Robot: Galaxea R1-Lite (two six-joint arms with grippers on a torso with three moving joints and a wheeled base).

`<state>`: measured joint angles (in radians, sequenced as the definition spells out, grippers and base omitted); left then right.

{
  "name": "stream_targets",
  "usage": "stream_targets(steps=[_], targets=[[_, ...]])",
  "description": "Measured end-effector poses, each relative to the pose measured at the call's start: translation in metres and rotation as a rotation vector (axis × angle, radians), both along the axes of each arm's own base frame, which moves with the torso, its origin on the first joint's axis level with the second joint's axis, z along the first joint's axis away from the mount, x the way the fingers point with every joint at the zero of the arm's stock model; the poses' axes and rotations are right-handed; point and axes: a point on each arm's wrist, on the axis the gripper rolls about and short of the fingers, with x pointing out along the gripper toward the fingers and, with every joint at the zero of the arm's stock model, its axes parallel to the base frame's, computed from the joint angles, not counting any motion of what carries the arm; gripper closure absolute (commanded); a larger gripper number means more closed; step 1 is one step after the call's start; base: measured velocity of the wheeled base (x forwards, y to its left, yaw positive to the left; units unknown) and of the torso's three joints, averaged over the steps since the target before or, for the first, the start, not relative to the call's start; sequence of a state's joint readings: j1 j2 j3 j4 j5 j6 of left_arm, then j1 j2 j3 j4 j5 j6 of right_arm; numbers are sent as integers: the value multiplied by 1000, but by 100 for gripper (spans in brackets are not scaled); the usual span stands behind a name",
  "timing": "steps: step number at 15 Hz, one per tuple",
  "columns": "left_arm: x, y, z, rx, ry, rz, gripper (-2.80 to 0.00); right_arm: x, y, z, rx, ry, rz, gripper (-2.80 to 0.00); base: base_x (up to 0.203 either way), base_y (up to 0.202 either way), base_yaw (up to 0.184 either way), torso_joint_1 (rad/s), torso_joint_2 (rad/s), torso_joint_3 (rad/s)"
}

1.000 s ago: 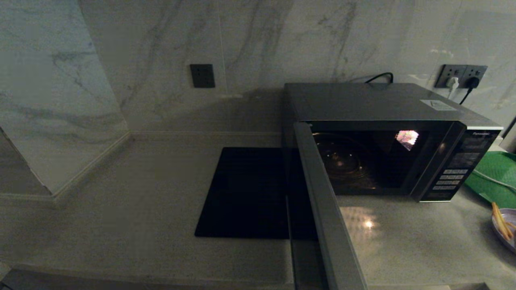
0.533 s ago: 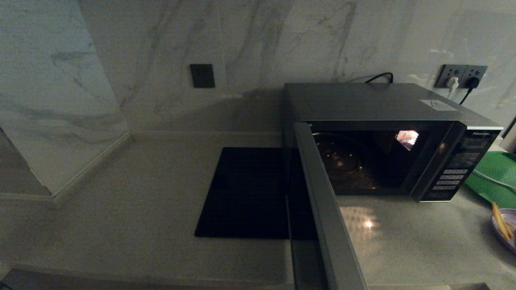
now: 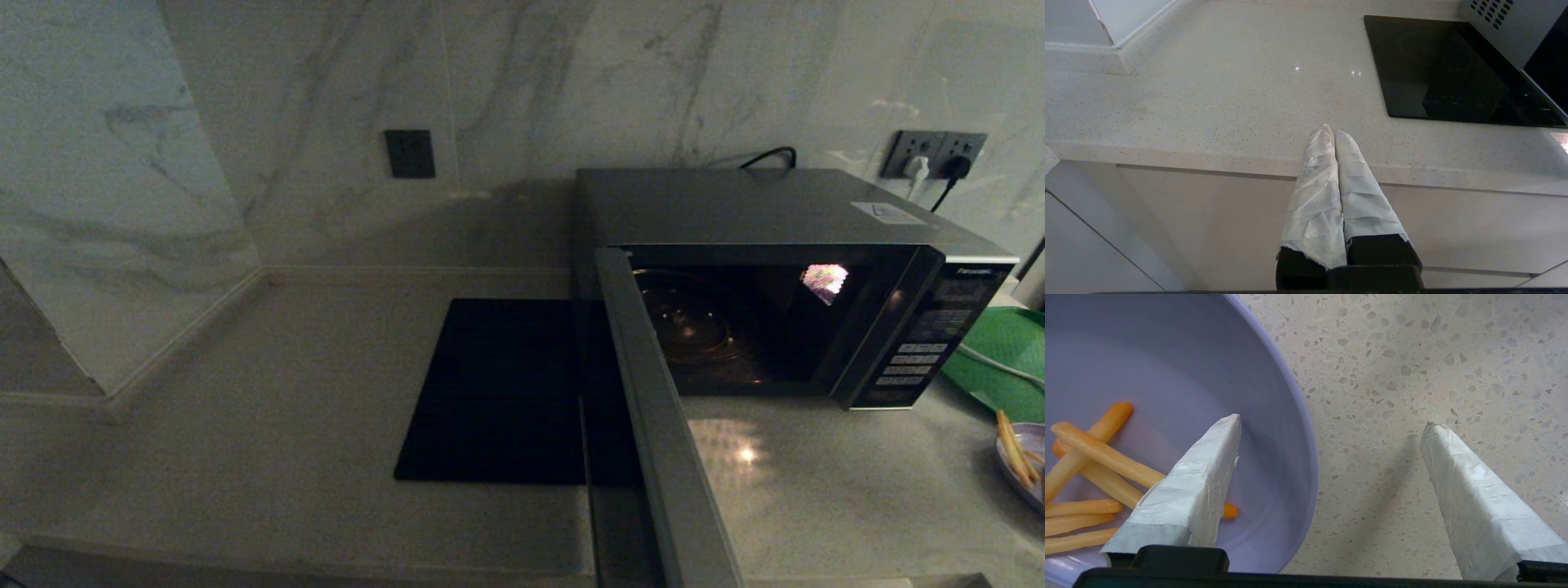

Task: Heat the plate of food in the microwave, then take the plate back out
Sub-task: Put the plate in the microwave oven

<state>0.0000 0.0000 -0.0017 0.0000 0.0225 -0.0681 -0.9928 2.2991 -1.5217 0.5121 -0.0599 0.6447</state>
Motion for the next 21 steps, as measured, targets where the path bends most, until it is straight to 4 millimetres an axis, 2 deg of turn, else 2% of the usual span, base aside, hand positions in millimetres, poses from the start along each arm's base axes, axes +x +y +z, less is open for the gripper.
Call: stream_targets(steps=[7, 8, 21], targets=[[0, 0, 0, 0, 0, 0, 0, 0, 0, -4, 9, 5, 0, -280, 0, 0, 0, 0, 0, 0], [0, 0, 0, 0, 0, 0, 0, 0, 0, -4, 8, 5, 0, 0, 0, 0, 0, 0, 0, 0], [0, 0, 0, 0, 0, 0, 0, -1, 1, -1, 3, 2, -2, 0, 0, 0, 0, 0, 0, 0]])
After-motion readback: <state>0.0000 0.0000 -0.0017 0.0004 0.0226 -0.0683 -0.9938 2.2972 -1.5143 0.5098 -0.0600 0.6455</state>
